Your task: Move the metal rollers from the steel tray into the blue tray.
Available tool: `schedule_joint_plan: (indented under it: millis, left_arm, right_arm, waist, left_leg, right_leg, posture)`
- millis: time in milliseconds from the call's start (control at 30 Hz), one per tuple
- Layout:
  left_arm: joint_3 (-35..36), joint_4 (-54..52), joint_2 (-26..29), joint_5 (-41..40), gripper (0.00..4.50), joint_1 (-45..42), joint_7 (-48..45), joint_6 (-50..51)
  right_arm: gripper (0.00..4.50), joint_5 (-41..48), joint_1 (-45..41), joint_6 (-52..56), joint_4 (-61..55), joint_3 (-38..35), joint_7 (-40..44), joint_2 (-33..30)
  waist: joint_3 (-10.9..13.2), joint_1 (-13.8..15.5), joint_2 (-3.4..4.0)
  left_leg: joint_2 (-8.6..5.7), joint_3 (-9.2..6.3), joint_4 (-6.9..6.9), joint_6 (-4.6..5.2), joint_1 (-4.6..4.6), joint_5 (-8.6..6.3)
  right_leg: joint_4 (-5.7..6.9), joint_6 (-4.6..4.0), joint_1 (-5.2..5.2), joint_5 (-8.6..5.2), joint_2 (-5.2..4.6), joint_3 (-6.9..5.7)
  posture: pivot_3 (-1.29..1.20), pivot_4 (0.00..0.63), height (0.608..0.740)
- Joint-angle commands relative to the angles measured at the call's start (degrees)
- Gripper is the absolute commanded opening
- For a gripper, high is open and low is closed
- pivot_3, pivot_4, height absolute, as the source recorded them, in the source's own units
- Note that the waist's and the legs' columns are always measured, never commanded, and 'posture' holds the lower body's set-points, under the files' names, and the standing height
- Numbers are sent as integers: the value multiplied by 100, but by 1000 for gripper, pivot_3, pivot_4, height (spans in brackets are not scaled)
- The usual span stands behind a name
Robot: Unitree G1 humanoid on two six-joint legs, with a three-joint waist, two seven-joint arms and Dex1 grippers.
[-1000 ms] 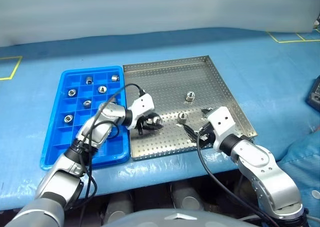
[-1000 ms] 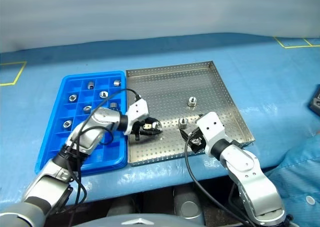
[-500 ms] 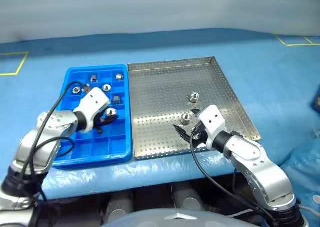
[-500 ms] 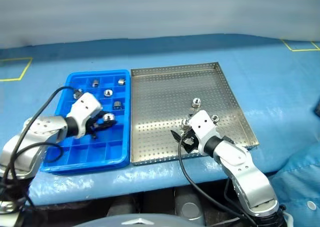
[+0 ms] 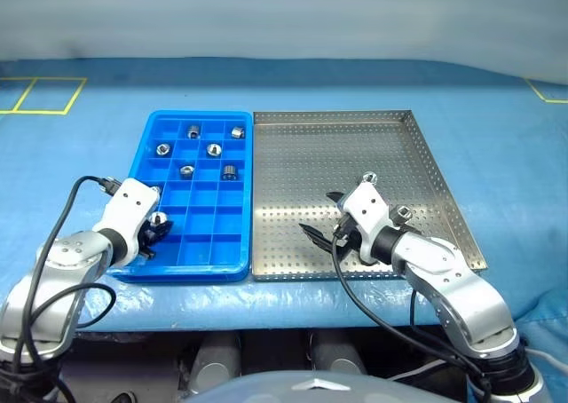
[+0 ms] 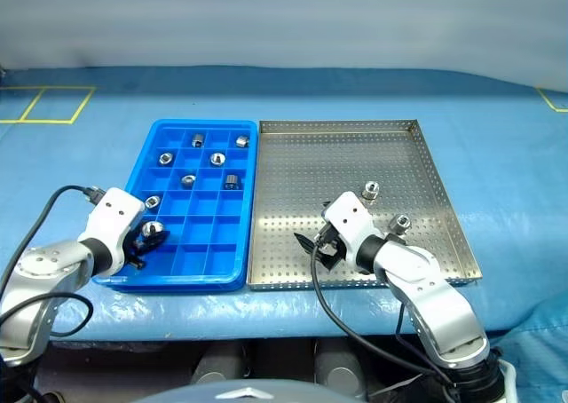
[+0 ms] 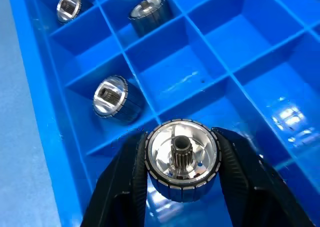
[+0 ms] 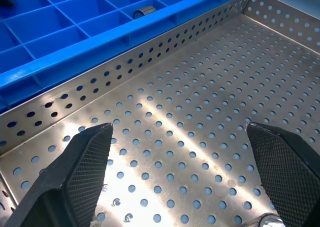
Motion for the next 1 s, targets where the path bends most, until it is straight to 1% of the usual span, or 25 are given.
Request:
schedule_joint_plan:
  millis: [33, 167, 267, 367, 533, 600, 667, 700, 733, 833, 900, 1000]
  left_arm:
    - [445, -250, 252, -133, 1686, 287, -189, -91]
    - [817, -157, 410, -218, 1686, 644, -345, -231]
    - [1016, 52, 517, -178, 1686, 881, -393, -522]
    - [817, 161, 690, -153, 1686, 1043, -488, -755]
    - [634, 322, 720, -198, 1686, 959, -549, -1117]
    - [536, 344, 734, -167, 2402, 909, -576, -1348]
    - [589, 388, 647, -233, 2951, 755, -535, -1353]
    - [690, 420, 555, -357, 3250, 638, -539, -1295]
    - [855, 423, 426, -650, 3532, 509, -681, -1278]
    - [1041, 395, 275, -1032, 3532, 212, -816, -1336]
    - [1147, 445, 38, -1374, 3532, -149, -811, -1405]
    - [874, 607, -389, -1681, 3532, -752, -736, -1585]
  right_arm:
    - [4500, 62, -166, 16, -75, -48, 27, -3]
    - [4500, 69, -137, 33, -95, -50, -18, 9]
    - [4500, 55, -63, 7, -132, -39, -64, 20]
    - [4500, 41, -19, -38, -138, -10, -77, 27]
    - [4500, 15, -2, -131, -110, 0, -105, 53]
    - [4500, -19, 0, -132, -105, 15, -125, 43]
    - [4500, -42, 2, -127, -104, 18, -142, 37]
    - [4500, -45, 4, -130, -104, 9, -155, 39]
    - [4500, -52, 9, -137, -101, -3, -169, 38]
    - [4500, -90, 24, -131, -97, -29, -227, 38]
    - [4500, -101, 48, -126, -120, -51, -255, 36]
    - [4500, -138, 95, -110, -160, -90, -328, 38]
  waist:
    - [0, -9, 0]
    - [0, -5, 0]
    - [0, -5, 1]
    - [0, 3, 0]
    - [0, 6, 1]
    - [-1, 40, 1]
    - [-1, 76, 2]
    - [-1, 80, 2]
    - [-1, 76, 1]
    - [0, 53, -2]
    - [0, 36, 0]
    - [-2, 38, 0]
  left_leg:
    - [0, 1, 1, 0, 1, 0]
    - [1, 2, 1, 0, 2, 0]
    - [1, 3, 0, 0, 2, 0]
    - [1, 2, 1, 0, 2, 0]
    - [1, 5, 3, 0, 4, 1]
    - [1, 4, 3, -2, 3, 1]
    - [0, 4, 5, -2, 3, 2]
    - [0, 4, 6, -2, 2, 2]
    - [0, 4, 7, -2, 1, 2]
    - [1, 6, 7, -2, -2, 2]
    - [1, 6, 4, -3, -1, 2]
    - [2, 2, 6, -3, -1, 2]
  right_leg:
    - [0, 3, 0, -7, 0, 0]
    - [-1, -4, 1, -16, -1, 0]
    - [-2, -13, 0, -21, -1, 0]
    - [-1, -17, 0, -24, -1, -1]
    - [0, -19, 2, -24, -2, 0]
    - [0, -19, 2, -24, -2, 0]
    - [0, -20, 3, -24, -2, 0]
    - [-1, -20, 3, -24, -3, 0]
    - [-2, -19, 3, -24, -3, -1]
    - [-2, -18, 1, -23, -2, -1]
    - [-2, -18, 0, -21, -2, -1]
    - [-1, 4, 2, -3, 0, -5]
  posture:
    - [60, 150, 740]
    - [52, 150, 740]
    - [56, 150, 740]
    - [58, 150, 740]
    - [51, 150, 740]
    - [42, 150, 740]
    - [36, 150, 740]
    - [32, 150, 740]
    - [29, 150, 740]
    - [15, 150, 740]
    - [2, 150, 740]
    - [-13, 150, 740]
